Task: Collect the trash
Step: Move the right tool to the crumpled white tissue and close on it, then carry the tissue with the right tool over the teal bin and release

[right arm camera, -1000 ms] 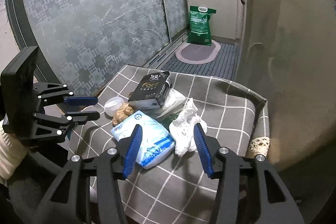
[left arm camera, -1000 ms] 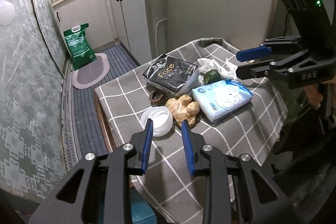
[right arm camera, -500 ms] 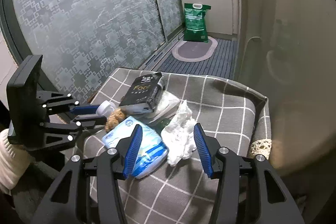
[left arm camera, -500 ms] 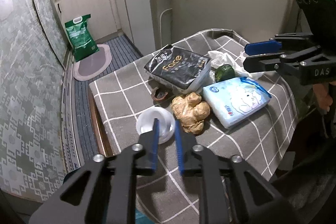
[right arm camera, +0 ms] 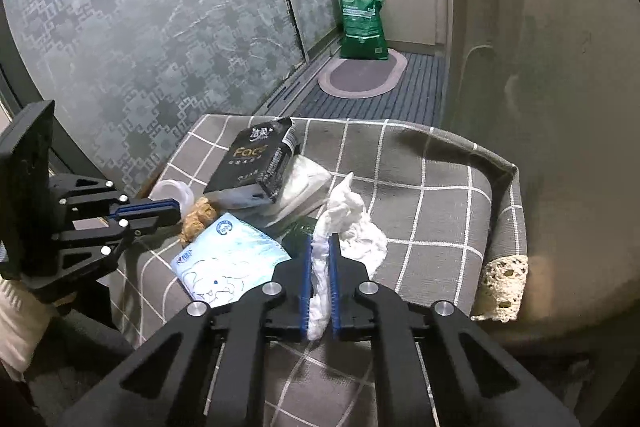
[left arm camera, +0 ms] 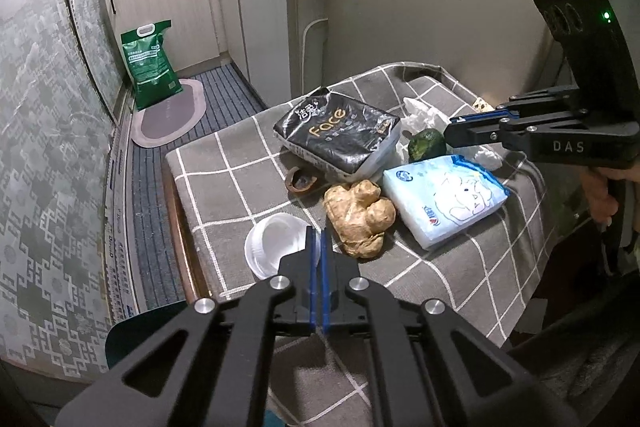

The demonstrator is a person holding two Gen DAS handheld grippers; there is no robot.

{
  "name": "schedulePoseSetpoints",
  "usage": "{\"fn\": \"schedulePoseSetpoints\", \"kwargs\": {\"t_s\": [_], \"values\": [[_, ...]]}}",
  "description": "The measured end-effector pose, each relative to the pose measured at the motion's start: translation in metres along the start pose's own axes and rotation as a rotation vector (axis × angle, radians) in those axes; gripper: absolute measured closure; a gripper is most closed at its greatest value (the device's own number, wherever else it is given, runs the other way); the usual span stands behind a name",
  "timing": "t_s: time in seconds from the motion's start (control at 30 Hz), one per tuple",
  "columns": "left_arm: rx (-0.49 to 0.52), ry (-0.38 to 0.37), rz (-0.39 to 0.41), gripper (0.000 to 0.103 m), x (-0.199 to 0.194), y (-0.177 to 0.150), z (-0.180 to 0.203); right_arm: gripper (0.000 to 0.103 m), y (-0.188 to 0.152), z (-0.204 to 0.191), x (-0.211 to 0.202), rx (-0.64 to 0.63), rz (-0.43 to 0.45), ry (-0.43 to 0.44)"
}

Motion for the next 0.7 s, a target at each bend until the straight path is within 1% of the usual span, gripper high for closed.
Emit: {"fn": "schedulePoseSetpoints", "kwargs": {"t_s": [0.2,0.37,0.5,0.6,0.7], "values": [[-0.027,-0.035,0.035,0.101,-0.012,0.004,-0.001,0.097,0.008,-0.003,-0.019,-0.003,0.053,-0.005],[-0.031,-0.027,0.051,0.101,-0.017,0.006,-0.006,0.097,0.015,-0.003,-0.032,-0.007,0.091,-0.014],[-0.043,-0.020,0.069,0.101,-0.022,0.006,-0.012,0.097,0.021,-0.005,-0.042,-0.003,0.121,-0.003],[-0.060,-0.040,0.072,0.101,-0.026,0.005,-0.016,0.097,0.024,-0.007,-0.045,-0.002,0.133,0.006],[-0.055,-0.058,0.079,0.101,-0.030,0.004,-0.015,0.097,0.026,-0.012,-0.044,-0.009,0.133,0.012]]}}
Point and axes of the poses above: each gripper's, at about its wrist camera, not at the fingertips, and x roughly the way its jaws point, z to its right, y to its top, the point moved 5 cm from there along x, roughly the way its jaws point, and after that the axes turned 10 degrees about -x, right-handed, at the moved point
